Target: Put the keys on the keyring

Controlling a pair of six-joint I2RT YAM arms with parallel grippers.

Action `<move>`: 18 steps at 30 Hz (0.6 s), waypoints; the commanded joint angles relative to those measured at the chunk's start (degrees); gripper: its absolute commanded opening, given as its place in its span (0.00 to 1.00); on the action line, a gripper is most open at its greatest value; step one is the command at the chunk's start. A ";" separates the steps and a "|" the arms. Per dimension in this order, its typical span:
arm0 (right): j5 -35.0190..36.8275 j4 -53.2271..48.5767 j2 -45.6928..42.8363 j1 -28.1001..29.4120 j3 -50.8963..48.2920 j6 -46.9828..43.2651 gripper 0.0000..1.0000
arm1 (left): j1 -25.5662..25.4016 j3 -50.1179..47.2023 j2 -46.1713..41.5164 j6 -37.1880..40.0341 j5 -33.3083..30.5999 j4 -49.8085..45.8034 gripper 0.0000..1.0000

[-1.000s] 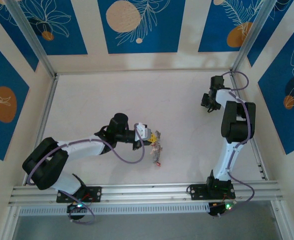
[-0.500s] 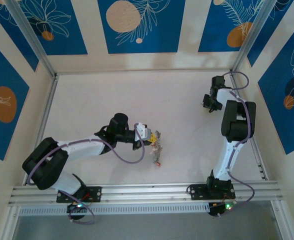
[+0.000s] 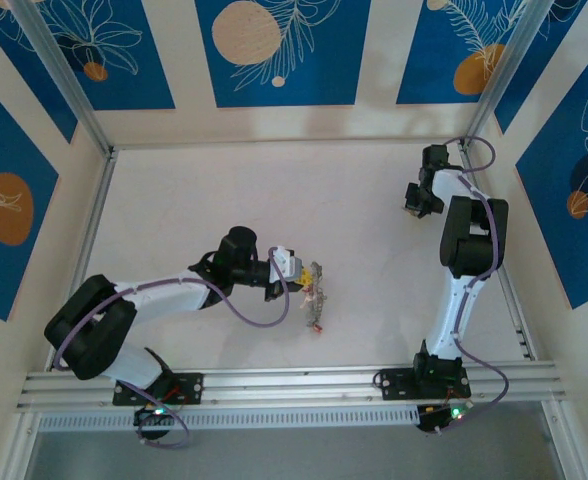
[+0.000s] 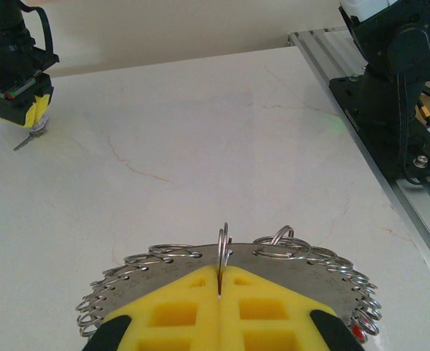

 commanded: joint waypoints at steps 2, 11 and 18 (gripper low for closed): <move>0.85 -2.14 1.12 0.46 1.58 -0.95 0.15 | 0.58 1.53 -1.39 0.47 0.85 -0.78 0.00; 1.65 -2.71 1.30 1.27 1.35 -1.80 0.24 | 0.62 1.57 -1.48 0.47 0.85 -1.22 0.00; -2.51 -3.84 1.03 1.07 0.66 0.67 0.22 | 0.62 1.56 -1.26 0.47 0.93 -1.13 0.00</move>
